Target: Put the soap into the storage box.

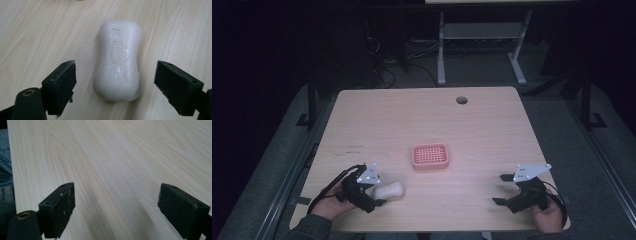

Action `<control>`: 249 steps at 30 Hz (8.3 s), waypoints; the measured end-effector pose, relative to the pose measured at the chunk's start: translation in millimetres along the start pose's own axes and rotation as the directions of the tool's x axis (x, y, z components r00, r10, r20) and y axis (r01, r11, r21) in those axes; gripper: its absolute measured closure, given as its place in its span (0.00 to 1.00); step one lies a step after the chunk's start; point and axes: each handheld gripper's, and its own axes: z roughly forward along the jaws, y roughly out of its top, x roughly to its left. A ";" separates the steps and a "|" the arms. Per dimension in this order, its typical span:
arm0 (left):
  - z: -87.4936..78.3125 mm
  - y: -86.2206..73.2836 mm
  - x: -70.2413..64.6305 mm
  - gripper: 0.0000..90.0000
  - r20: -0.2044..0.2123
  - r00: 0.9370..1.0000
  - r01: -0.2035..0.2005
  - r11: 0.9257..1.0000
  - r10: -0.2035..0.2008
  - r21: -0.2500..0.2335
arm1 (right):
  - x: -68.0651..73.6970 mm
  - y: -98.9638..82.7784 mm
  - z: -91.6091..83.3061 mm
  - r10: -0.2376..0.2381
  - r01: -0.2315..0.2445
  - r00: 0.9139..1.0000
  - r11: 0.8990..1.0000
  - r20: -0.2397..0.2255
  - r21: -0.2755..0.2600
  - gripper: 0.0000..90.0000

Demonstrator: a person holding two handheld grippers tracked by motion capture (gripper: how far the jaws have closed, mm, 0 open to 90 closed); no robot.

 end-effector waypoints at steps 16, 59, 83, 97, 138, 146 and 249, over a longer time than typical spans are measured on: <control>7.2 4.2 1.3 0.20 0.016 1.000 -0.001 1.000 0.000 0.029 | -0.2 0.9 1.1 0.001 -0.001 1.000 1.000 -0.004 0.004 0.16; 32.3 17.8 5.2 0.53 0.090 0.996 -0.035 0.995 0.026 0.097 | 0.2 1.6 1.4 -0.007 0.007 1.000 1.000 -0.005 0.005 0.16; 32.7 21.6 1.5 0.55 0.088 0.996 -0.003 0.993 -0.007 0.114 | 2.3 1.6 -0.9 -0.009 0.009 1.000 1.000 -0.002 -0.012 0.16; 23.6 32.1 1.8 0.55 0.070 0.997 -0.028 0.995 0.021 0.099 | 2.9 0.4 -3.0 -0.001 0.001 1.000 1.000 0.001 -0.026 0.16; 31.0 87.3 29.7 0.55 0.100 0.993 -0.073 0.991 0.061 0.111 | 5.1 -1.3 -7.3 -0.001 0.001 1.000 0.998 -0.009 -0.065 0.16; 33.8 96.1 30.4 0.55 0.108 0.991 -0.088 0.989 0.076 0.116 | 5.0 -1.2 -8.0 -0.003 0.002 1.000 0.997 -0.012 -0.071 0.16; 96.0 166.4 80.5 0.55 0.164 0.982 -0.115 0.989 0.098 0.098 | 5.0 -2.7 -7.5 0.009 -0.009 1.000 0.997 -0.002 -0.073 0.16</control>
